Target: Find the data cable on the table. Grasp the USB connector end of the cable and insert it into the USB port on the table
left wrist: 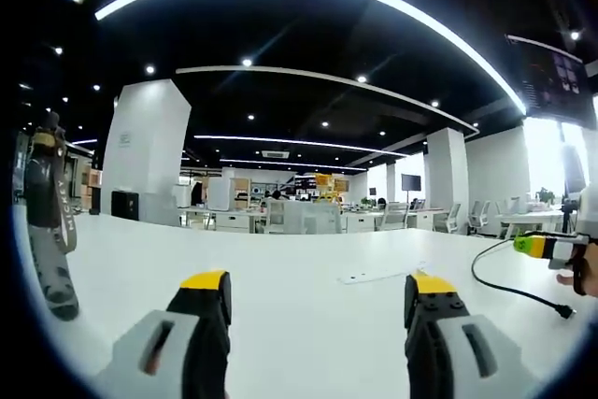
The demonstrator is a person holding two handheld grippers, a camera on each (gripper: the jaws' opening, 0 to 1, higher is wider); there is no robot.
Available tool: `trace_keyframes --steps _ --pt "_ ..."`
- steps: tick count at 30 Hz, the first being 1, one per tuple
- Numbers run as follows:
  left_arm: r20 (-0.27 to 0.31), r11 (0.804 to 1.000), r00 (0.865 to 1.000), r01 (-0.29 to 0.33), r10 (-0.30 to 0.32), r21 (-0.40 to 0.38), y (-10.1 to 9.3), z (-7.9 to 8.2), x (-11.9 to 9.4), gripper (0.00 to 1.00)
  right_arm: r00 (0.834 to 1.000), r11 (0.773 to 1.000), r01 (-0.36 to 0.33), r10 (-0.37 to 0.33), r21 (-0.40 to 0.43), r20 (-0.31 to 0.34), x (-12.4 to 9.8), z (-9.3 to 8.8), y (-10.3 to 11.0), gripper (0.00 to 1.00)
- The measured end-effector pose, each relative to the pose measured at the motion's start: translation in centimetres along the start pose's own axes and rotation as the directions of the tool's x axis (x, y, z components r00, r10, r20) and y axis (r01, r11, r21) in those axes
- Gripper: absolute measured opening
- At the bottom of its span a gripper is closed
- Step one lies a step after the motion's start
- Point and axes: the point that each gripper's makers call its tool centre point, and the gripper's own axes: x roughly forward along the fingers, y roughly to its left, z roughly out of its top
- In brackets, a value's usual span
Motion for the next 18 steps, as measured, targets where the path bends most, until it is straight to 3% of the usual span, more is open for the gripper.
trace_keyframes --steps 18 --pt "-0.014 1.000 1.000 -0.002 0.002 0.001 0.03 -0.21 -0.08 0.74 0.999 1.000 -0.007 0.008 0.007 -0.034 0.04 -0.67 0.13 0.77"
